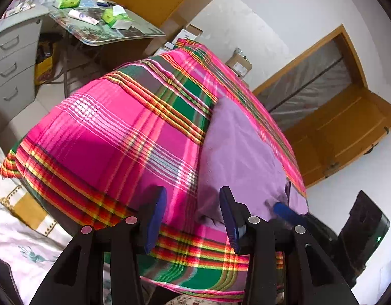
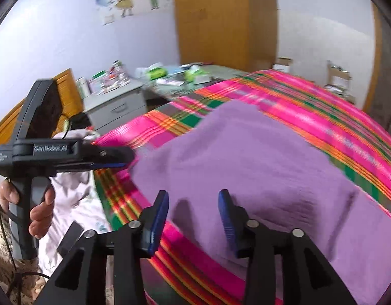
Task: Fold clothes
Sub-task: 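Grasp the purple garment's end with the left tool while the right tool grasps beside it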
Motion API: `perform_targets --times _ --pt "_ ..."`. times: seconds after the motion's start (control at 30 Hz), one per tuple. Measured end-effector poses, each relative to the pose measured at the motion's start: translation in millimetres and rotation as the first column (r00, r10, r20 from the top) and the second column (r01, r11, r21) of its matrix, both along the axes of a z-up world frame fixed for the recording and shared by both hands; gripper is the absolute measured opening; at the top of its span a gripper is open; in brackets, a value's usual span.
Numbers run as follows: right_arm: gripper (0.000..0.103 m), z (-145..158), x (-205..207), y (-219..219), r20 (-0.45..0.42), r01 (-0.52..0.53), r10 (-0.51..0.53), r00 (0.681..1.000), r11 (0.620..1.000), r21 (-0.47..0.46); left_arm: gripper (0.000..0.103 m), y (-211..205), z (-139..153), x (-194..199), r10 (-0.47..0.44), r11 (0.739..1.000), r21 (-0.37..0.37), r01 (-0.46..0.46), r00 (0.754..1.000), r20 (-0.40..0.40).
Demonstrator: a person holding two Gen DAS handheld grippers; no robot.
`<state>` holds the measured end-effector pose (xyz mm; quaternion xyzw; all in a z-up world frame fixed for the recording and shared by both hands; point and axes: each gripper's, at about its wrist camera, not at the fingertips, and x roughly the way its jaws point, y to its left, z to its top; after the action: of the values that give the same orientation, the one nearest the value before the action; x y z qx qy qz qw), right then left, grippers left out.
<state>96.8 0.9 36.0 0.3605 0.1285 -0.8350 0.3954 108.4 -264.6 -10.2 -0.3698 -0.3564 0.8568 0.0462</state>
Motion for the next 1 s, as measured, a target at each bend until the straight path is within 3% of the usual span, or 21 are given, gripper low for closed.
perform_targets --times 0.1,0.3,0.47,0.67,0.77,0.9,1.0 --pt "0.051 -6.9 5.4 -22.1 0.006 -0.061 0.061 0.998 0.998 0.012 0.045 -5.3 1.5 -7.7 -0.006 1.000 0.000 0.006 1.000 -0.005" --pt "0.051 -20.3 14.9 -53.1 -0.030 -0.101 0.103 0.994 0.992 0.076 0.045 -12.0 3.2 -26.2 -0.025 1.000 -0.009 0.025 1.000 -0.003" --pt "0.051 -26.7 12.8 -65.1 -0.080 -0.045 0.055 0.995 0.992 0.118 0.049 -8.7 3.7 -52.6 -0.084 0.996 -0.029 0.085 0.996 0.015" --pt "0.051 -30.3 10.0 -73.2 -0.095 0.002 0.011 0.995 0.991 0.137 0.051 -9.3 2.2 -91.4 -0.157 0.988 0.007 0.157 0.987 0.037" --pt "0.050 -28.9 7.5 -70.7 -0.078 0.012 -0.003 0.997 0.993 0.120 0.051 -5.8 0.6 -114.2 -0.239 0.971 0.018 0.238 0.970 0.053" --pt "0.043 -28.7 8.1 -70.4 -0.084 0.026 -0.016 0.996 0.992 0.120 0.051 -8.7 2.0 -137.6 -0.257 0.966 0.042 0.254 0.965 0.056" --pt "0.040 -28.1 7.8 -69.8 -0.083 0.026 -0.016 0.996 0.993 0.119 0.051 -2.0 -0.4 -156.4 -0.315 0.947 0.080 0.310 0.947 0.062"
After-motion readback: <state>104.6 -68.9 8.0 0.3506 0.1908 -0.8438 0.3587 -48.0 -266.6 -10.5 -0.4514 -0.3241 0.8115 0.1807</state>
